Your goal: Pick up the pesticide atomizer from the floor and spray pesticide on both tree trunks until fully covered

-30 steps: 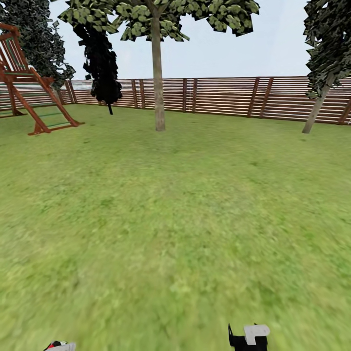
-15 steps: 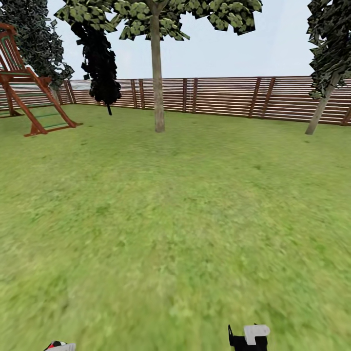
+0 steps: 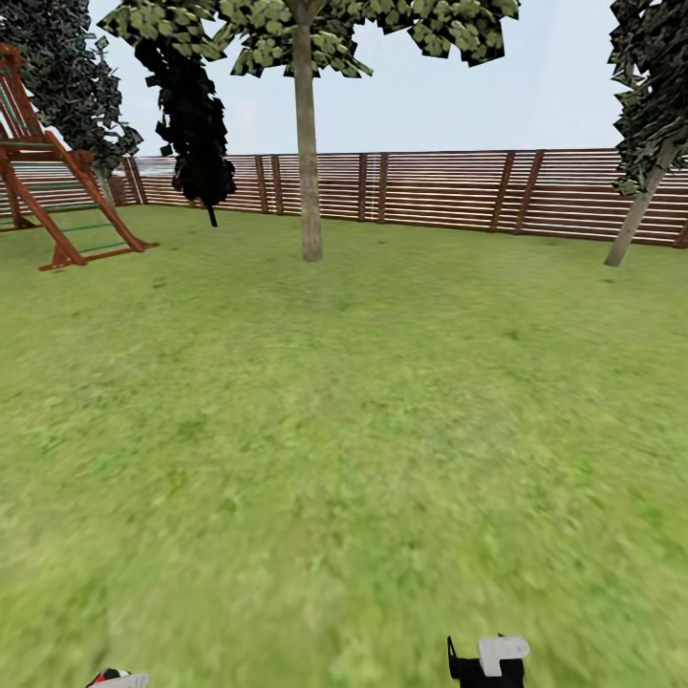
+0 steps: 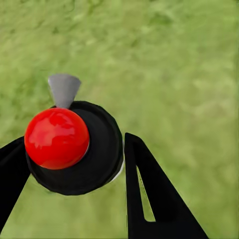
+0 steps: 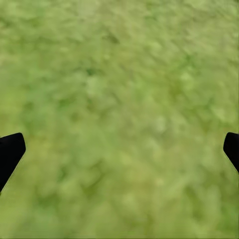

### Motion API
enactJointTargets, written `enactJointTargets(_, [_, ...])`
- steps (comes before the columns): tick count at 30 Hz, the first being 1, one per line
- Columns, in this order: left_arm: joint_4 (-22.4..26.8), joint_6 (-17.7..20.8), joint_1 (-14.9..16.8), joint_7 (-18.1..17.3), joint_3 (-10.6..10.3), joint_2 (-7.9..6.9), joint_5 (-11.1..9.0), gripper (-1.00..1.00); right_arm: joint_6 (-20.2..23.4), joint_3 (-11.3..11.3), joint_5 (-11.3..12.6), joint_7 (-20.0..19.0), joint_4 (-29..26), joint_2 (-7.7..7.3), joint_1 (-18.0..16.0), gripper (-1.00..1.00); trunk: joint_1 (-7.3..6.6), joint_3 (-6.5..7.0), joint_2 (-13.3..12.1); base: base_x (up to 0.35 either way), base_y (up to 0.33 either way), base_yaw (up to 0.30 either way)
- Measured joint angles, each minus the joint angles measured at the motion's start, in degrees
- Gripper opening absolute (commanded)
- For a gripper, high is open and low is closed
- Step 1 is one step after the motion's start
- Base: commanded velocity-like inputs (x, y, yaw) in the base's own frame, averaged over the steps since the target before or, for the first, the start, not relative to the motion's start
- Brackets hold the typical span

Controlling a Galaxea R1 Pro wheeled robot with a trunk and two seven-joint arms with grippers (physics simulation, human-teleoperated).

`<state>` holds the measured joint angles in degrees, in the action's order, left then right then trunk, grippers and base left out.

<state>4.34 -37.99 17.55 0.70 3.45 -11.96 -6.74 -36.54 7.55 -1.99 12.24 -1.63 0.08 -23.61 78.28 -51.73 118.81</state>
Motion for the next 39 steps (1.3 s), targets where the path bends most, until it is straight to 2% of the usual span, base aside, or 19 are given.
enactJointTargets(39, [0.0, 0.0, 0.0, 0.0, 0.1, -0.01, 0.0, -1.00, 0.0, 0.0, 0.0, 0.0, 0.0, 0.00, 0.0, 1.00, 0.00, 0.00, 0.0, 0.340, 0.000, 0.000])
